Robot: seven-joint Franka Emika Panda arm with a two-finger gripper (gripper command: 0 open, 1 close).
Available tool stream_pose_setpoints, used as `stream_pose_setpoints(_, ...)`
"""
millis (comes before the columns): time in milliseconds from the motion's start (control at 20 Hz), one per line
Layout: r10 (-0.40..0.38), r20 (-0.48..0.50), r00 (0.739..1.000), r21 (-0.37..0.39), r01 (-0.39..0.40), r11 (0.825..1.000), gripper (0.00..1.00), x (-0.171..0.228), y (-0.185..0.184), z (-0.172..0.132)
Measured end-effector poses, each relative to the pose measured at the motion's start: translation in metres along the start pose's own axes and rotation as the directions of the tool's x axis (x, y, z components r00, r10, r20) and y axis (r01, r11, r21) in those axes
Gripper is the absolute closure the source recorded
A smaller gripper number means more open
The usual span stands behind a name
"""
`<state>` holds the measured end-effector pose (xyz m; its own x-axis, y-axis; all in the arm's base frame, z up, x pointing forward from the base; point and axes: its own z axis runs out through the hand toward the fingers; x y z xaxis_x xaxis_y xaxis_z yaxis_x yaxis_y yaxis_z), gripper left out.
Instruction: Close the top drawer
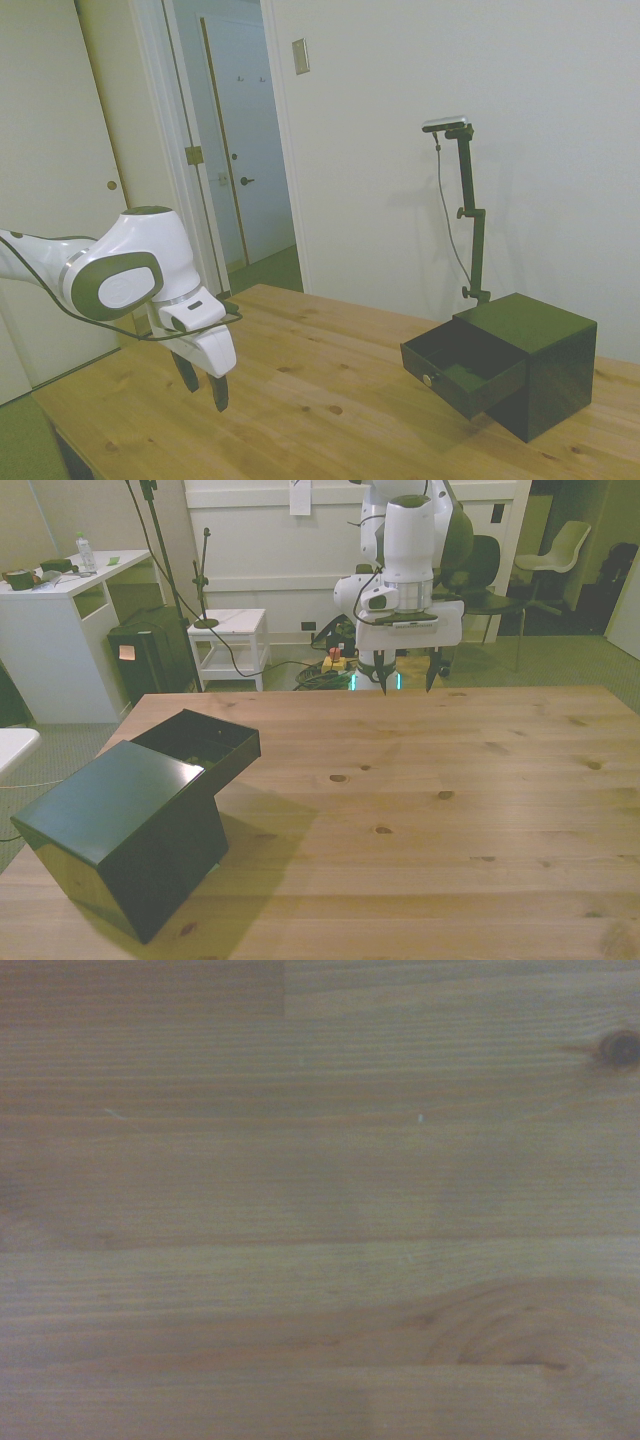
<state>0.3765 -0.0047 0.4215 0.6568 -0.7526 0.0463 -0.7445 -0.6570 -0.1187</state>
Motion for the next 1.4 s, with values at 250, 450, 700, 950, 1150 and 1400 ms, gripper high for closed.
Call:
stream_pose_setpoints(250,0.101,-0.011,0.995,0.016,-0.1,0.995,0.0,0.019,0.03,-0.006)
stream_pose_setpoints(450,0.201,-0.025,0.979,0.031,-0.201,0.979,0.0,0.049,0.061,-0.015)
stream_pose_setpoints(700,0.302,-0.053,0.952,0.063,-0.299,0.952,0.0,0.105,0.082,-0.039)
stream_pose_setpoints(950,0.367,-0.058,0.928,0.068,-0.363,0.929,0.0,0.154,0.093,-0.046)
stream_pose_setpoints(1150,0.414,-0.066,0.908,0.07,-0.41,0.909,0.0,0.193,0.103,-0.05)
stream_pose_setpoints(1400,0.453,-0.086,0.887,0.07,-0.448,0.891,1.0,0.238,0.108,-0.059)
